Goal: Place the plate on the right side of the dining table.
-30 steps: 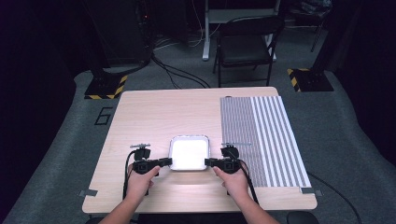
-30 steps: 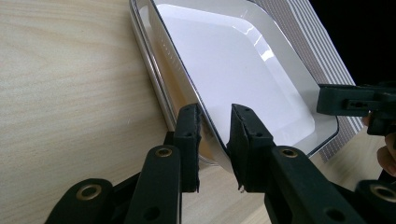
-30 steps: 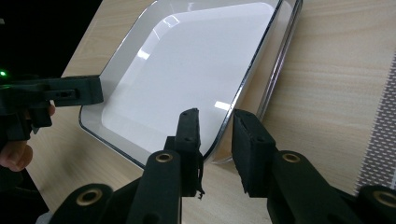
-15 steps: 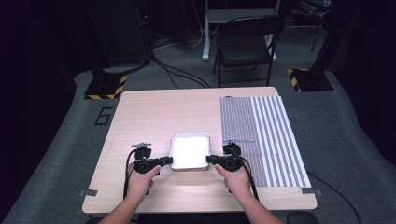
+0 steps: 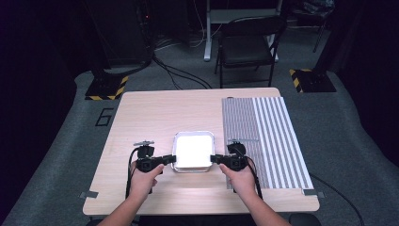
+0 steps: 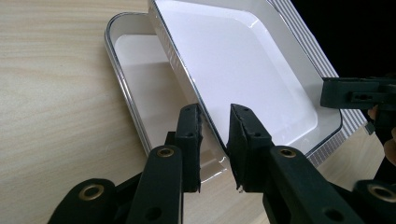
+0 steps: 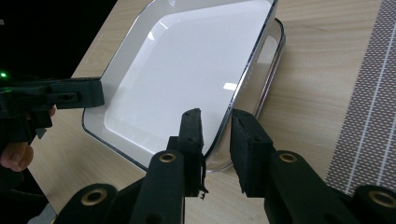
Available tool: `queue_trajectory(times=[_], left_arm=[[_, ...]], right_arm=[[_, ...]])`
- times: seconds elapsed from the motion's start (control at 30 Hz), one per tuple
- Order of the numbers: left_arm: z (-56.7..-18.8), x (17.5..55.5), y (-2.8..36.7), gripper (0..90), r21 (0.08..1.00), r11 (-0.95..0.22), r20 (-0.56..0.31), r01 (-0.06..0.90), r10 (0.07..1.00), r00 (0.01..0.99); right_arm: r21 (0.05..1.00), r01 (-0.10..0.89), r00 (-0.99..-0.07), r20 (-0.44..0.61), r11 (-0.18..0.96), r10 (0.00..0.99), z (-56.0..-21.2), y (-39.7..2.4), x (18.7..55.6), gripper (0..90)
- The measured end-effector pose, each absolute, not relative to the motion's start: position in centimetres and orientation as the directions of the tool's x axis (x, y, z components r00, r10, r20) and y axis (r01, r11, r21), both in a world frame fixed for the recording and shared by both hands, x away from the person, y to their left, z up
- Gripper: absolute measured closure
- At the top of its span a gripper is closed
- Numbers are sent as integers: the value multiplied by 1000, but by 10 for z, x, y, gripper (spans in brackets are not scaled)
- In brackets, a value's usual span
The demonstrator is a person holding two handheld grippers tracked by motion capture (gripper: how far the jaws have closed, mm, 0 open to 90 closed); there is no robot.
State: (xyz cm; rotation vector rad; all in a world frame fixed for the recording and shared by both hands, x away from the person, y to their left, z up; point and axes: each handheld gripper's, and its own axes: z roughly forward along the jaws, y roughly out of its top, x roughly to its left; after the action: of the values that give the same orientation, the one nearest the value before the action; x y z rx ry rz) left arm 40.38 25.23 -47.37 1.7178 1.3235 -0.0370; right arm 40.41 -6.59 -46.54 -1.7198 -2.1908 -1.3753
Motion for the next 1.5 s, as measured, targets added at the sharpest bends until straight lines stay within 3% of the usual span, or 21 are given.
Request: queue_trajectory(times=[1.5], left_arm=[[-454,413,220,750,649,-30,-509,760,726,463]], right_arm=[[640,768,-388,500,-29,774,-446,-99,400,743]])
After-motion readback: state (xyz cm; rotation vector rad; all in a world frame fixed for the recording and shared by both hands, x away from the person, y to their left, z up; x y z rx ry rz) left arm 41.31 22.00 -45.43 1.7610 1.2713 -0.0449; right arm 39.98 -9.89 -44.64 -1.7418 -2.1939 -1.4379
